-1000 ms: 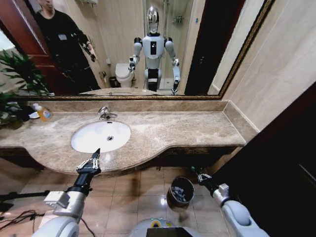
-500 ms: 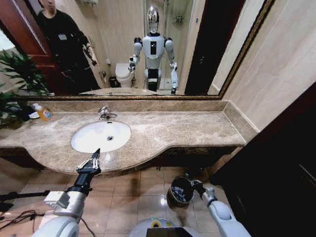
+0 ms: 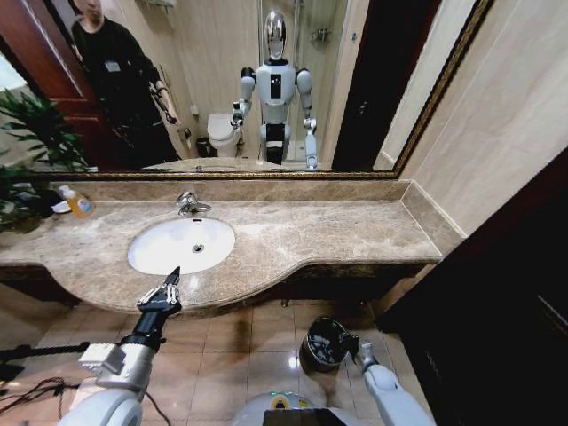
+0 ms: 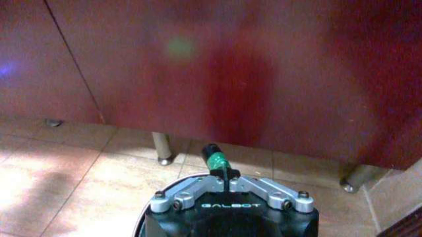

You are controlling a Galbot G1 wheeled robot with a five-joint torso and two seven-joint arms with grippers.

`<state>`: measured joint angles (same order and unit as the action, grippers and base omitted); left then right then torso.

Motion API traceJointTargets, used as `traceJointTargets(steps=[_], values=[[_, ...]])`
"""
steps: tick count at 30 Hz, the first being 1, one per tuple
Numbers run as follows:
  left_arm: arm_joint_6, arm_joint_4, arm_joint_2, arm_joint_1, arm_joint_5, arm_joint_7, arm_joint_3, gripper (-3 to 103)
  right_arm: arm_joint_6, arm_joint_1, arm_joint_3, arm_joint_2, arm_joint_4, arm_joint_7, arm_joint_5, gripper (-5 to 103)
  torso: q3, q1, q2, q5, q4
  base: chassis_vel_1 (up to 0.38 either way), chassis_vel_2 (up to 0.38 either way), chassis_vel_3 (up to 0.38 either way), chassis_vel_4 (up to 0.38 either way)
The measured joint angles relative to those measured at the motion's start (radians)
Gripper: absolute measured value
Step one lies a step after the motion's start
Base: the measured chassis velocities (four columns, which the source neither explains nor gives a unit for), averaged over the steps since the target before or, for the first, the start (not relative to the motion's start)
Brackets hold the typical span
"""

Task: Pick up the trash from the sink and place it in the trash bin.

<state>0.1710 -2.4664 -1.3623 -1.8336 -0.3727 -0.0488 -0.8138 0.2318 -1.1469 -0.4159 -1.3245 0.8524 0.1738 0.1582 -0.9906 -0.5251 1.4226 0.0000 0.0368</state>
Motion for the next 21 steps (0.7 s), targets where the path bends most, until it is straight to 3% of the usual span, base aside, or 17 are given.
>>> traceJointTargets(steps=[4, 6, 13, 15, 19, 21], values=[[0.000, 0.000, 0.000, 0.000, 0.000, 0.000, 0.000, 0, 0.003, 0.002, 0.004, 0.002, -0.011, 0.010, -0.007, 20, 0.000, 0.000, 0.000, -0.0001, 0.0000, 0.000, 0.000, 0.000, 0.000], [0.000, 0.000, 0.000, 0.000, 0.000, 0.000, 0.000, 0, 0.003, 0.002, 0.004, 0.003, -0.012, 0.013, -0.008, 20, 0.000, 0.000, 0.000, -0.0002, -0.0001, 0.000, 0.000, 0.000, 0.000], [0.000, 0.000, 0.000, 0.000, 0.000, 0.000, 0.000, 0, 0.010, 0.004, 0.001, 0.009, -0.022, 0.015, -0.005, 52, 0.000, 0.000, 0.000, 0.0000, 0.0000, 0.000, 0.000, 0.000, 0.000], [0.000, 0.000, 0.000, 0.000, 0.000, 0.000, 0.000, 0, 0.010, 0.004, 0.000, 0.009, -0.022, 0.015, -0.002, 52, 0.000, 0.000, 0.000, 0.0000, -0.0001, 0.000, 0.000, 0.000, 0.000], [0.000, 0.000, 0.000, 0.000, 0.000, 0.000, 0.000, 0, -0.011, -0.009, -0.001, 0.011, 0.001, 0.015, 0.025, 74, 0.000, 0.000, 0.000, 0.0000, -0.0001, 0.000, 0.000, 0.000, 0.000], [0.000, 0.000, 0.000, 0.000, 0.000, 0.000, 0.000, 0, -0.013, -0.013, -0.001, 0.012, 0.006, 0.016, 0.028, 80, 0.000, 0.000, 0.000, 0.0000, -0.0001, 0.000, 0.000, 0.000, 0.000]])
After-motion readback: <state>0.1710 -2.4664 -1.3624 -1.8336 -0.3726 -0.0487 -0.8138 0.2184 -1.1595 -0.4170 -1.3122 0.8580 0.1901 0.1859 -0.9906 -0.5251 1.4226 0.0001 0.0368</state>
